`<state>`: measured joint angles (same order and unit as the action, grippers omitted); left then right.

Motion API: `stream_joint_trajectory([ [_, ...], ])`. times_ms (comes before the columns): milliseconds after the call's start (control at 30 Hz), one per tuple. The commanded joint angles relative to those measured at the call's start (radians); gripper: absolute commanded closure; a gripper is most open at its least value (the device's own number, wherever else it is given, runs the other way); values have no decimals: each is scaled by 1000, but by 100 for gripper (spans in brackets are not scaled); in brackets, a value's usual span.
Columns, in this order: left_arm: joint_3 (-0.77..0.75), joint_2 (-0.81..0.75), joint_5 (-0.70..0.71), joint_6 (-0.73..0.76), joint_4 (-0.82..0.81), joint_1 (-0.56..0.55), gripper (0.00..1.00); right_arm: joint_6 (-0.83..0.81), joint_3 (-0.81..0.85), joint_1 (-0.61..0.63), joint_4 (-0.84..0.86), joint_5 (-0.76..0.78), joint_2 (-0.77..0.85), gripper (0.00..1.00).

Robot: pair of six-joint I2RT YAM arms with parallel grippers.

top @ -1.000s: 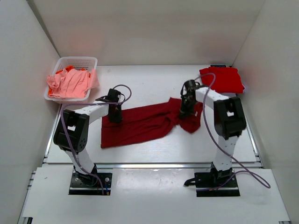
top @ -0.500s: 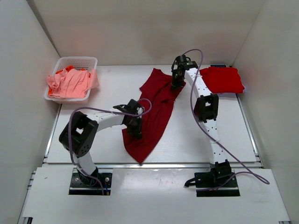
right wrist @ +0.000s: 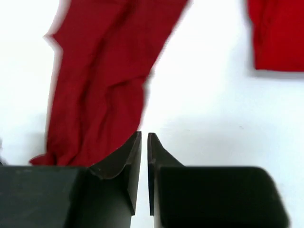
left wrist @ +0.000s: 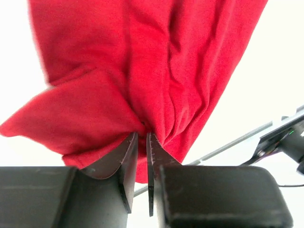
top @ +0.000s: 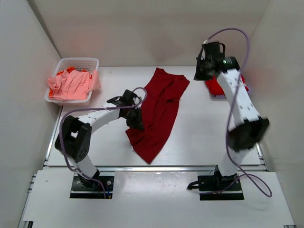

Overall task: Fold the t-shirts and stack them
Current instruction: Rotate the tshirt 90 degrees

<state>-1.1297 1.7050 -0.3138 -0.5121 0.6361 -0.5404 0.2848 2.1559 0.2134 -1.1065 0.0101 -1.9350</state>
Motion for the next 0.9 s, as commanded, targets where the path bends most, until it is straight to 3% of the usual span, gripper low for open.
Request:
stream_joint_trajectory([
  [0,19,-110,25,-40,-53,74,74,-58,-439,110,233,-36,261,92],
  [33,10,-105,27,-42,-56,97,74,-43,-515,156,273,-51,295,98],
  [100,-63,-64,15,-31,-58,120,75,14,-763,225,412,-161,388,100],
  [233,-215,94,30,-22,-93,128,73,128,-979,432,591,-295,386,100],
  [300,-350,178,12,-16,-116,134,73,183,-1010,550,646,-297,349,100],
  [567,-792,548,117,-46,-118,140,76,238,-1061,694,787,-386,139,100],
  [700,-958,676,185,-46,-87,134,74,192,-1050,725,717,-357,62,100],
  [867,-1250,921,209,-59,88,131,74,128,-1035,728,553,-259,19,100],
])
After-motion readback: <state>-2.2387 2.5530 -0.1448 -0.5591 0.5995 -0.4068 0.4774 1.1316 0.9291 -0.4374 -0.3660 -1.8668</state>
